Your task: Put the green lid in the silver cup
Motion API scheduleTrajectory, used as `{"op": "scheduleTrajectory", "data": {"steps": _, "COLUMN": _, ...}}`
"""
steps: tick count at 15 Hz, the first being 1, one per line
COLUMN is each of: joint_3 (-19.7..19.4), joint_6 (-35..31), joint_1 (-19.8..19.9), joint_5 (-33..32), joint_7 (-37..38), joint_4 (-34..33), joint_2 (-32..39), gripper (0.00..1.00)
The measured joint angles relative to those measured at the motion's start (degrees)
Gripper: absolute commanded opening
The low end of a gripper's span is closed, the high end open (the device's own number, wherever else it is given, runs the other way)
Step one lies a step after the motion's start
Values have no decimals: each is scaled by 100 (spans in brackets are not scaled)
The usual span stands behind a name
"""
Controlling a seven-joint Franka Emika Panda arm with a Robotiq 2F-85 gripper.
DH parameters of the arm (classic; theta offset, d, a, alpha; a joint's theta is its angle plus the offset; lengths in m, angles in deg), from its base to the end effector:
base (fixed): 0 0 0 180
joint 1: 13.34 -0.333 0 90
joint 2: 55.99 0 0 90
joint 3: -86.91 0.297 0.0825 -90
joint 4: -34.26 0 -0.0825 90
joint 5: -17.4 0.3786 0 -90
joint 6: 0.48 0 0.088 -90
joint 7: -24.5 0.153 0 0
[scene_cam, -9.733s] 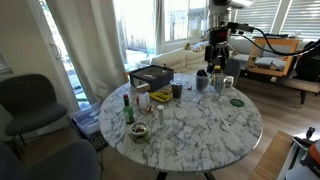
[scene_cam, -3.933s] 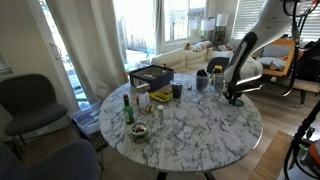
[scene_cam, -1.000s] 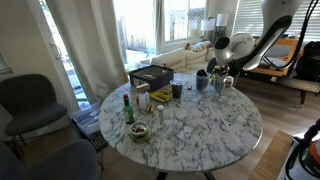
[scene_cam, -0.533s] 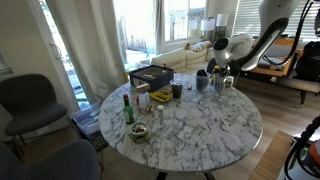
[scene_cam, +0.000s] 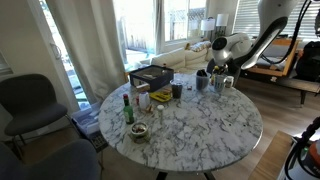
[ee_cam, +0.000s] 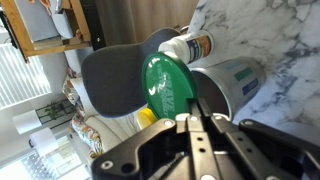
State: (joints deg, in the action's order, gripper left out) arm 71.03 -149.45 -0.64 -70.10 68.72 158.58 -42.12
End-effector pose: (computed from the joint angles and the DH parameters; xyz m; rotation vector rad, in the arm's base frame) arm 0.5103 -0.2832 0.2483 2.2450 0.0830 0.2835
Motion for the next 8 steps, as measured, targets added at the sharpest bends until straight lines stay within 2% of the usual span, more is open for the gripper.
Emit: {"op": "scheduleTrajectory", "data": {"steps": 8, "joint_3": 95, "joint_6": -160, "joint_1": 53, "joint_5": -273, "joint_7": 27, "joint_4": -193, "joint_2": 256, "gripper": 1}}
